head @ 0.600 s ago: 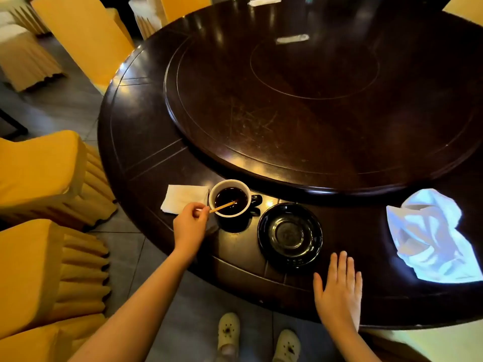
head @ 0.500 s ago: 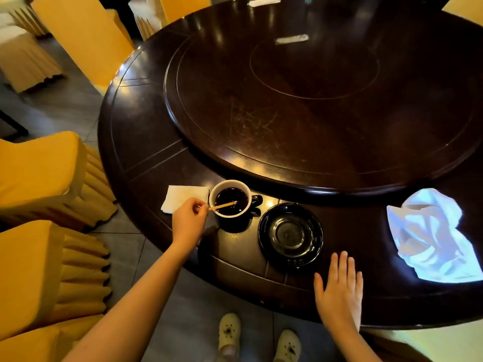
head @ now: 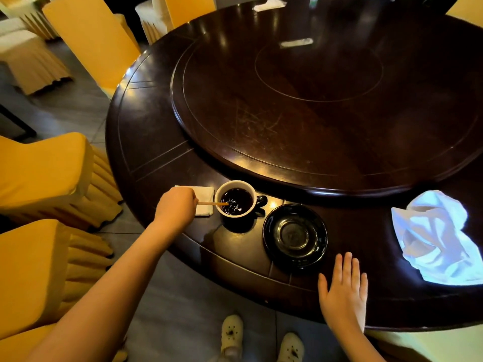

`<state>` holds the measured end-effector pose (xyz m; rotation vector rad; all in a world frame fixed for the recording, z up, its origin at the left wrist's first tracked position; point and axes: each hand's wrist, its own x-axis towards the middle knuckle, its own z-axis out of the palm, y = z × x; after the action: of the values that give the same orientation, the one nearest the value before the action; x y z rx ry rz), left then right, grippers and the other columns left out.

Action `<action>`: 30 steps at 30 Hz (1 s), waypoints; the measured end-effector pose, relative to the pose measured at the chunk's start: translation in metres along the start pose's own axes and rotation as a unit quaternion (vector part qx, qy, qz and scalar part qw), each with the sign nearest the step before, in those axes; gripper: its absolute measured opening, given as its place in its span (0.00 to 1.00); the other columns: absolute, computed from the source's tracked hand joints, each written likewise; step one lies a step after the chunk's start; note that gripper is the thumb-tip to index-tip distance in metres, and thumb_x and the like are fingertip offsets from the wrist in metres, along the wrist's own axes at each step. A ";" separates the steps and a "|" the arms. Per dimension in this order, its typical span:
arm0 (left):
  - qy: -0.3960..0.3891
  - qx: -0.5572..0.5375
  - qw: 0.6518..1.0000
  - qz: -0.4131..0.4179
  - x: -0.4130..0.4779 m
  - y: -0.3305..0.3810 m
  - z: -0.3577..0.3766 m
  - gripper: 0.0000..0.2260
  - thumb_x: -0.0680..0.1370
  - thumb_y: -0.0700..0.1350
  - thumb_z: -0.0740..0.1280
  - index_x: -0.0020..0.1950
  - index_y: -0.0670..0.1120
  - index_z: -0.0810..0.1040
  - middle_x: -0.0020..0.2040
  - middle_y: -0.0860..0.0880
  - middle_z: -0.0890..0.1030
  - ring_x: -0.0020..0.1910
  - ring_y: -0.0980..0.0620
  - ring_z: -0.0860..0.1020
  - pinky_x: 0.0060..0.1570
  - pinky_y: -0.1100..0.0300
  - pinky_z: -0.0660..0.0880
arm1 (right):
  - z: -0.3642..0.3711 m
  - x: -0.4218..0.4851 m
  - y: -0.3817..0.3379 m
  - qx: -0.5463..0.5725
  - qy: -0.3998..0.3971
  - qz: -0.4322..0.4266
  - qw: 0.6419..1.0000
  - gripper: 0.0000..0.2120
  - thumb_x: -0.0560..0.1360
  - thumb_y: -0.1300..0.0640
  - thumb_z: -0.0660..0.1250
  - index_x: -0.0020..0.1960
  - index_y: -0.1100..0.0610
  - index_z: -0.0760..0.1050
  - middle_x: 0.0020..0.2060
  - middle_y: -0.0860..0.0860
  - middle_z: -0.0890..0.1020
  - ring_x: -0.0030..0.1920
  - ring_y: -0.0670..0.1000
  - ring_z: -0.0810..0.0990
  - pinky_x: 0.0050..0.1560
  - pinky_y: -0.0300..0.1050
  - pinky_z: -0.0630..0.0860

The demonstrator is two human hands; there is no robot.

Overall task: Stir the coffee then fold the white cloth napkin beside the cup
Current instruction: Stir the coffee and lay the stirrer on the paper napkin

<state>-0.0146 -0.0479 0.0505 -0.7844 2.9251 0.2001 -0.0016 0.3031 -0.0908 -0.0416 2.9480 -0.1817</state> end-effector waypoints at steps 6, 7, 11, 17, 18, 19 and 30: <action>0.026 0.026 0.999 0.008 0.001 0.001 -0.003 0.11 0.78 0.44 0.60 0.50 0.41 0.80 0.46 0.41 0.82 0.45 0.42 0.80 0.43 0.51 0.75 | -0.003 0.000 -0.001 0.004 -0.005 0.003 1.000 0.41 0.75 0.38 0.31 0.70 0.64 0.63 0.70 0.62 0.68 0.71 0.61 0.65 0.70 0.55 0.52; 0.008 0.028 1.000 0.000 0.001 0.000 0.001 0.10 0.78 0.44 0.60 0.50 0.41 0.80 0.46 0.41 0.82 0.44 0.42 0.80 0.42 0.52 0.75 | -0.003 0.000 -0.001 0.004 -0.005 0.003 1.000 0.41 0.75 0.38 0.31 0.70 0.64 0.63 0.70 0.62 0.68 0.71 0.61 0.65 0.70 0.55 0.52; -0.040 0.007 0.998 -0.037 -0.001 -0.016 0.009 0.10 0.78 0.45 0.62 0.50 0.42 0.80 0.46 0.41 0.82 0.44 0.43 0.80 0.44 0.52 0.77 | -0.002 -0.001 -0.001 0.001 -0.004 0.003 1.000 0.41 0.75 0.38 0.31 0.70 0.63 0.63 0.70 0.62 0.68 0.71 0.60 0.64 0.70 0.54 0.52; -0.044 -0.128 0.984 -0.117 -0.014 -0.046 0.001 0.08 0.77 0.45 0.63 0.49 0.44 0.80 0.44 0.44 0.82 0.43 0.47 0.79 0.48 0.51 0.78 | 0.002 -0.001 0.001 0.002 0.009 0.000 1.000 0.35 0.74 0.40 0.43 0.71 0.62 0.61 0.71 0.61 0.65 0.72 0.59 0.62 0.71 0.58 0.57; -0.038 -0.179 0.973 -0.143 -0.018 -0.050 0.003 0.08 0.77 0.45 0.64 0.46 0.44 0.80 0.42 0.44 0.82 0.42 0.47 0.79 0.48 0.50 0.78 | 0.001 -0.001 0.001 0.001 0.009 0.000 1.000 0.35 0.73 0.41 0.44 0.71 0.63 0.61 0.71 0.61 0.65 0.72 0.60 0.62 0.71 0.58 0.57; -0.031 -0.246 0.953 -0.174 -0.021 -0.054 0.007 0.08 0.77 0.44 0.63 0.43 0.44 0.80 0.39 0.43 0.81 0.39 0.47 0.79 0.46 0.51 0.78 | 0.001 -0.001 0.001 0.000 0.008 -0.001 1.000 0.35 0.73 0.42 0.45 0.71 0.63 0.61 0.71 0.61 0.65 0.72 0.60 0.62 0.70 0.59 0.58; -0.001 -0.429 0.827 -0.363 -0.031 -0.039 0.099 0.10 0.77 0.42 0.63 0.51 0.38 0.81 0.50 0.38 0.81 0.51 0.39 0.77 0.50 0.50 0.73 | 0.001 0.000 -0.002 0.002 0.004 -0.009 1.000 0.35 0.72 0.42 0.45 0.71 0.63 0.61 0.72 0.61 0.65 0.73 0.60 0.61 0.71 0.60 0.58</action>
<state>0.0381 -0.0510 -0.0467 -1.8911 2.1767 1.4470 -0.0018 0.3012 -0.0911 -0.0659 2.9553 -0.1893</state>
